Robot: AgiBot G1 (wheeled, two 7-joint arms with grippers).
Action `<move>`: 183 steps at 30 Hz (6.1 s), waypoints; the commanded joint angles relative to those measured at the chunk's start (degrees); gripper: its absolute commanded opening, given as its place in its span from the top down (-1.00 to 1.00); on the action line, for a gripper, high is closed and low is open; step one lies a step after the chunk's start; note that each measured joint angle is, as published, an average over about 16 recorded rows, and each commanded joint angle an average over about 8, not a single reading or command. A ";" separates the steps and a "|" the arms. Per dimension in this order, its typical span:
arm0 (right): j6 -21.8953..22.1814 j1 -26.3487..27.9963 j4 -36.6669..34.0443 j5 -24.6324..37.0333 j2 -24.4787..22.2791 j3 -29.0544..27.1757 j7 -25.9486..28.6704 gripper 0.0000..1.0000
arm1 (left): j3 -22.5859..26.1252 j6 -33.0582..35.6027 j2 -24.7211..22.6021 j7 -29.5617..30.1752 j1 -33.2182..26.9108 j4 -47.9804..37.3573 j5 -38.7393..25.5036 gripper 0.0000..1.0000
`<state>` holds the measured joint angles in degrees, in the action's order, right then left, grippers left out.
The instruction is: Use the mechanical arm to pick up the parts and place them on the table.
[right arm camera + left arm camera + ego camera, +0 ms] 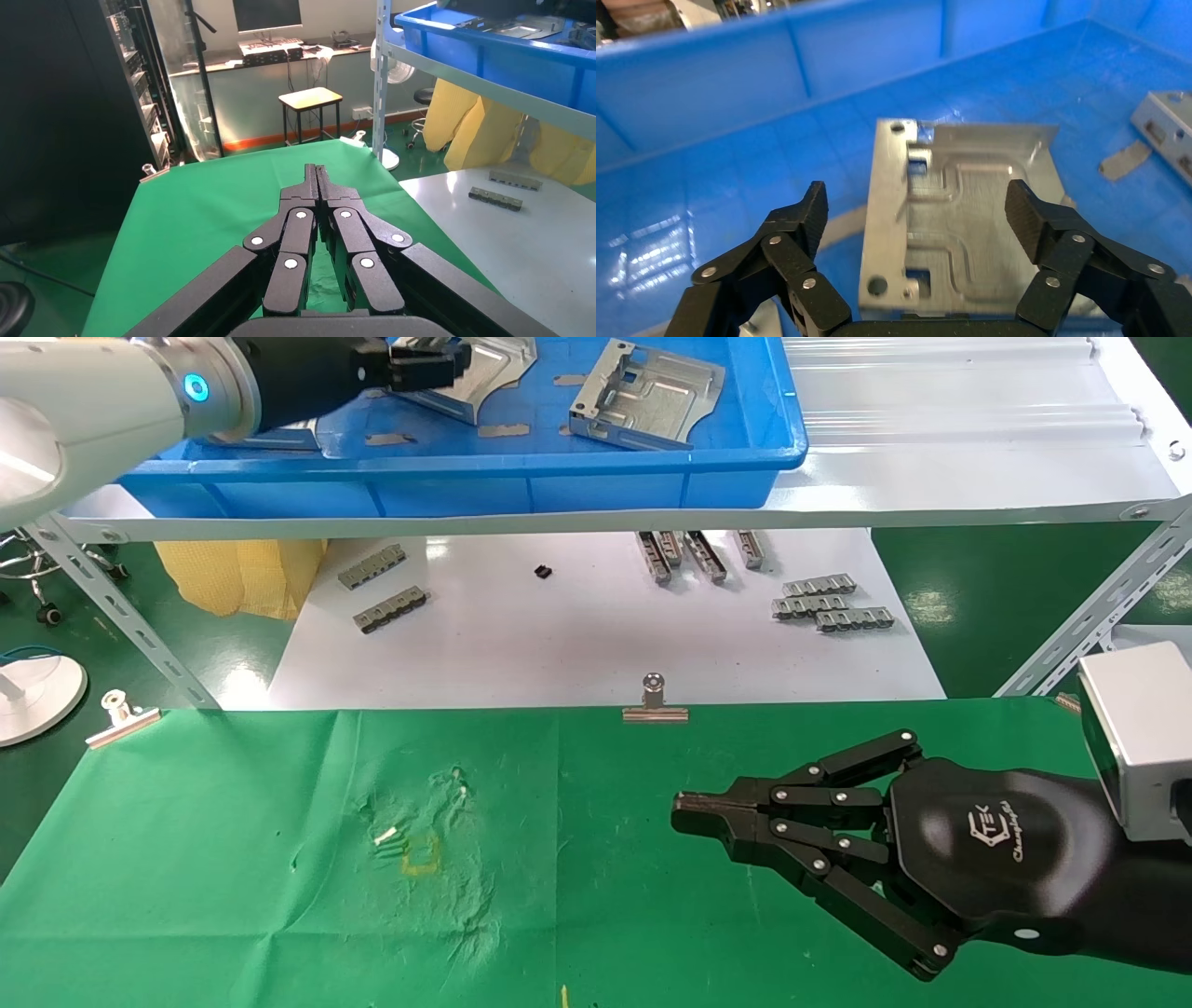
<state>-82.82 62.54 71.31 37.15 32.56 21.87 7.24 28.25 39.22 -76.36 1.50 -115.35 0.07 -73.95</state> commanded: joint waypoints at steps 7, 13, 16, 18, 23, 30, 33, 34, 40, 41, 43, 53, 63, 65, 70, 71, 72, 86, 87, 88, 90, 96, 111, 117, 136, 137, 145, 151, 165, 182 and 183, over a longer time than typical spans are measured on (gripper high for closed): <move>0.00 0.00 0.00 0.00 0.00 0.00 0.00 1.00 | -0.14 -0.70 0.00 1.18 0.68 0.26 0.21 1.00; 0.00 0.00 0.00 0.00 0.00 0.00 0.00 1.00 | -0.44 -1.37 0.03 1.25 1.05 0.74 0.66 1.00; 0.00 0.00 0.00 0.00 0.00 0.00 0.00 1.00 | -0.60 -1.71 0.01 1.36 1.20 0.82 0.91 1.00; 0.00 0.00 0.00 0.00 0.00 0.00 0.00 1.00 | -0.67 -1.91 0.01 1.42 1.28 0.85 1.02 1.00; 0.00 0.00 0.00 0.00 0.00 0.00 0.00 0.99 | -0.63 -2.30 0.10 1.18 1.44 0.99 0.99 1.00; 0.00 0.00 0.00 0.00 0.00 0.00 0.00 -0.36 | -0.58 -2.06 0.31 0.58 1.88 1.08 0.94 1.00; 0.00 0.00 0.00 0.00 0.00 0.00 0.00 -0.92 | -0.64 -1.85 0.39 0.36 2.05 1.12 1.04 1.00; 0.00 0.00 0.00 0.00 0.00 0.01 0.00 -0.99 | -0.69 -1.75 0.44 0.28 2.10 1.16 1.12 1.00; 0.00 0.00 0.00 0.00 0.00 0.01 0.00 -1.00 | -1.65 0.54 1.48 -0.52 1.52 2.31 2.53 1.00; 0.00 0.00 0.00 0.00 0.00 0.01 0.00 -1.00 | -1.89 1.37 1.78 -0.76 1.27 2.67 2.90 1.00; 0.00 0.00 0.00 0.00 0.00 0.01 0.00 -1.00 | -2.39 3.40 2.45 -1.34 0.71 3.42 3.64 1.00; 0.00 0.00 0.00 -0.01 0.00 0.01 0.00 -1.00 | -4.05 18.98 6.73 -5.90 -0.17 6.39 6.48 1.00; 0.00 0.00 0.00 -0.01 0.00 0.01 0.00 -1.00 | -4.24 40.80 12.09 -11.64 1.63 8.31 7.84 1.00; 0.00 0.00 0.00 -0.01 0.00 0.01 0.00 -1.00 | -4.30 44.39 13.09 -12.62 1.71 8.44 8.12 1.00; 0.00 0.00 0.00 -0.01 0.00 0.01 0.00 -1.00 | -3.58 51.12 15.83 -14.93 3.23 10.29 8.41 1.00; 0.00 0.00 0.00 -0.01 0.00 0.01 -0.01 -1.00 | -3.24 51.87 16.57 -15.34 3.99 11.26 8.57 1.00; 0.00 0.00 0.00 -0.01 0.00 0.01 -0.01 -1.00 | -2.82 52.41 17.40 -15.73 4.93 12.47 8.81 1.00; 0.00 0.00 0.00 -0.01 0.00 0.01 -0.01 -1.00 | 9.83 51.19 27.40 -30.12 23.03 27.80 9.11 1.00; 0.00 0.00 0.00 -0.01 0.00 0.01 -0.01 -1.00 | 10.48 50.83 27.16 -31.86 23.43 27.32 8.48 1.00; 0.00 0.00 0.00 -0.01 0.00 0.01 -0.01 -1.00 | 11.05 50.41 26.81 -33.60 23.69 26.64 7.81 1.00; 0.00 0.00 0.00 -0.01 0.00 0.01 -0.01 -1.00 | 11.88 49.44 25.97 -36.81 23.93 24.85 6.58 1.00; 0.01 0.00 0.00 -0.01 -0.01 0.01 -0.01 -1.00 | 13.06 45.89 23.43 -44.33 23.73 18.32 3.95 0.69; 0.01 0.00 0.00 -0.01 -0.01 0.02 -0.01 -1.00 | 13.02 43.88 19.70 -53.49 21.58 8.45 3.34 -1.00; 0.01 0.00 0.00 -0.01 -0.01 0.02 -0.01 -1.00 | 11.64 48.26 20.24 -52.78 20.73 5.62 5.62 -1.00; 0.02 -0.01 -0.02 -0.02 -0.01 0.01 -0.01 -1.00 | 8.11 52.15 22.27 -41.36 22.77 1.18 11.39 -1.00; 0.02 -0.01 -0.02 -0.02 -0.01 0.01 -0.01 -1.00 | 7.95 52.10 22.43 -40.97 23.03 1.84 11.53 -1.00; 0.02 -0.01 -0.02 -0.03 -0.01 0.01 -0.01 -1.00 | 5.45 51.46 24.74 -34.78 26.80 10.46 14.13 -1.00; 0.02 -0.01 -0.02 -0.03 -0.01 0.01 -0.01 -1.00 | 3.39 50.87 26.68 -29.64 29.95 17.82 16.22 -1.00; 0.02 -0.01 -0.02 -0.03 -0.01 0.02 -0.01 -1.00 | -1.43 49.52 31.20 -17.65 37.30 34.99 21.11 -1.00; 0.02 -0.01 -0.02 -0.03 -0.01 0.02 -0.01 -1.00 | -7.28 47.87 36.70 -3.08 46.23 55.86 27.06 -1.00; 0.02 -0.01 -0.02 -0.03 -0.01 0.02 -0.01 -1.00 | -7.61 47.77 37.01 -2.24 46.74 57.05 27.40 -1.00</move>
<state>-82.79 62.53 71.29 37.12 32.54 21.89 7.22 20.62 86.99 -39.35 -0.72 -68.60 57.15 -46.54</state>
